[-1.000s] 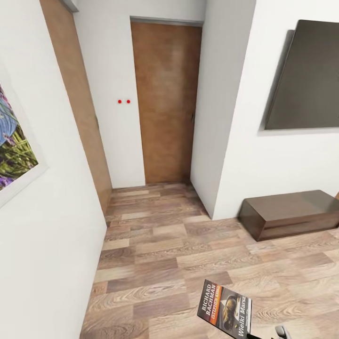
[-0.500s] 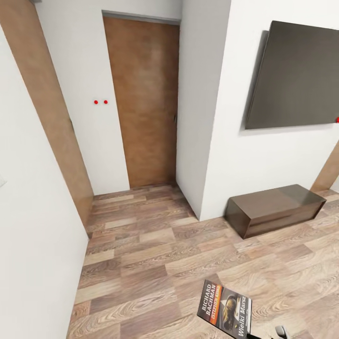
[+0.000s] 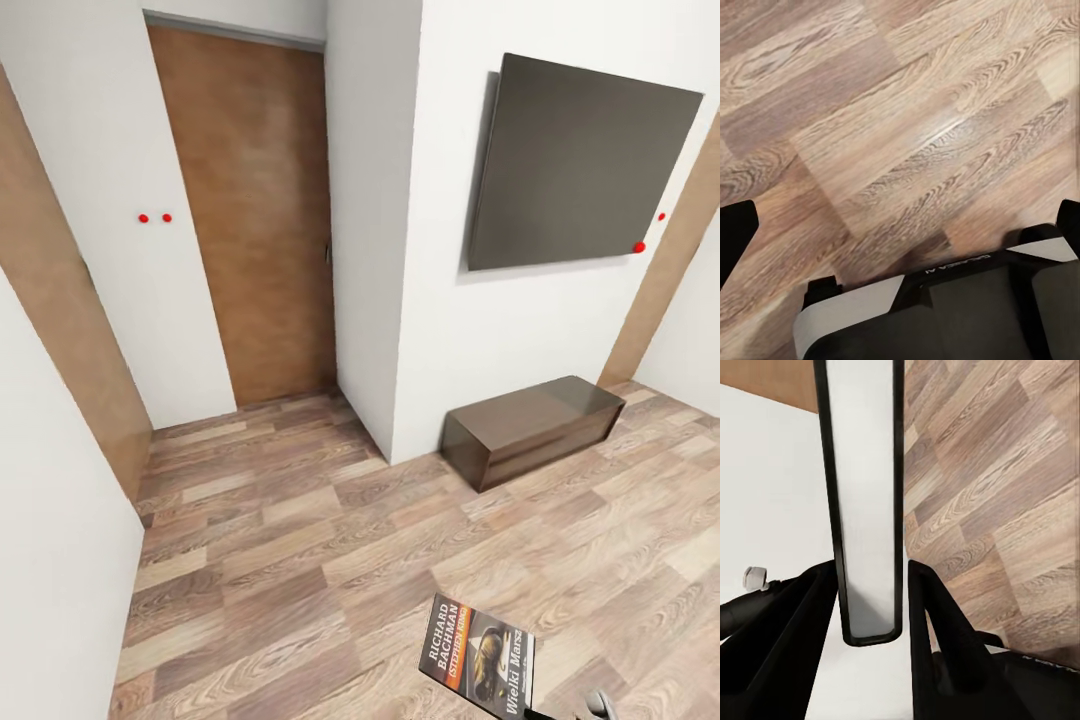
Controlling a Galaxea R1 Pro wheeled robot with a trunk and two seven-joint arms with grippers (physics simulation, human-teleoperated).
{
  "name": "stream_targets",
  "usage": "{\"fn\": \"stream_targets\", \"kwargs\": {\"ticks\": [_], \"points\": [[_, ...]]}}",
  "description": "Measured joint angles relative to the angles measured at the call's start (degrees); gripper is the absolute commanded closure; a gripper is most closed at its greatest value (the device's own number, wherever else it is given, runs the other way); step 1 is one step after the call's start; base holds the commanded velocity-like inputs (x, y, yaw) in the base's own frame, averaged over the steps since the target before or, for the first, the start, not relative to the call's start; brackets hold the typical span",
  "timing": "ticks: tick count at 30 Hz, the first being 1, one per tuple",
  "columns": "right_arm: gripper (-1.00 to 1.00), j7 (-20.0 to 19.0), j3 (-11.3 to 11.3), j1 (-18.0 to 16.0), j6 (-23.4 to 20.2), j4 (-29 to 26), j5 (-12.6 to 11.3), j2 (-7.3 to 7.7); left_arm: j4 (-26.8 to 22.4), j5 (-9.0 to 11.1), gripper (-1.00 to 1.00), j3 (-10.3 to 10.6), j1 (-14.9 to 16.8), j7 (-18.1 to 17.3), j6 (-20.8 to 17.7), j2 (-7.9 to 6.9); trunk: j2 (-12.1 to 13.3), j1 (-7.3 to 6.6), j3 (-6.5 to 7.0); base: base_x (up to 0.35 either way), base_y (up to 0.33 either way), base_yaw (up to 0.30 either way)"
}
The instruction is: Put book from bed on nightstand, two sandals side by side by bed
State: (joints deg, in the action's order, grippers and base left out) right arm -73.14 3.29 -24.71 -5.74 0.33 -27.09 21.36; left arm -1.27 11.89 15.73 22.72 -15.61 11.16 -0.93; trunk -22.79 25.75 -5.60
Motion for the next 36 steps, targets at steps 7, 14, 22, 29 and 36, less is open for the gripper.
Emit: {"fn": "stream_targets", "kwargs": {"ticks": [7,14,22,29,36], "points": [[1.0,0.0,-0.02,0.0,0.0,0.0,0.0,0.0,0.0,0.0,-1.0,0.03,0.0,-0.01,-0.07,0.07,-0.01,-0.02,0.0,0.242,-0.029,-0.276],[1.0,0.0,-0.03,0.0,0.0,0.0,-0.01,0.0,0.0,0.0,-1.0,0.0,0.0,-0.04,-0.05,0.07,0.0,0.0,0.0,0.065,-0.003,-0.276],[1.0,0.0,0.0,0.0,0.0,0.0,0.0,0.0,0.0,-0.04,-1.0,0.05,0.0,-0.07,-0.06,0.08,0.0,0.0,0.0,0.002,0.0,-0.276],[1.0,0.05,-0.01,-0.01,0.0,0.0,-0.12,0.0,-0.75,-0.19,-1.0,-0.01,-0.02,-0.18,-0.13,1.65,0.0,0.0,0.0,0.0,0.0,-0.276],[1.0,0.0,-0.1,-0.01,0.0,-0.08,-0.43,-0.01,-3.34,-0.29,-1.0,0.02,-0.02,-0.29,-0.07,1.72,0.0,0.0,-0.12,0.0,0.0,-0.285]]}}
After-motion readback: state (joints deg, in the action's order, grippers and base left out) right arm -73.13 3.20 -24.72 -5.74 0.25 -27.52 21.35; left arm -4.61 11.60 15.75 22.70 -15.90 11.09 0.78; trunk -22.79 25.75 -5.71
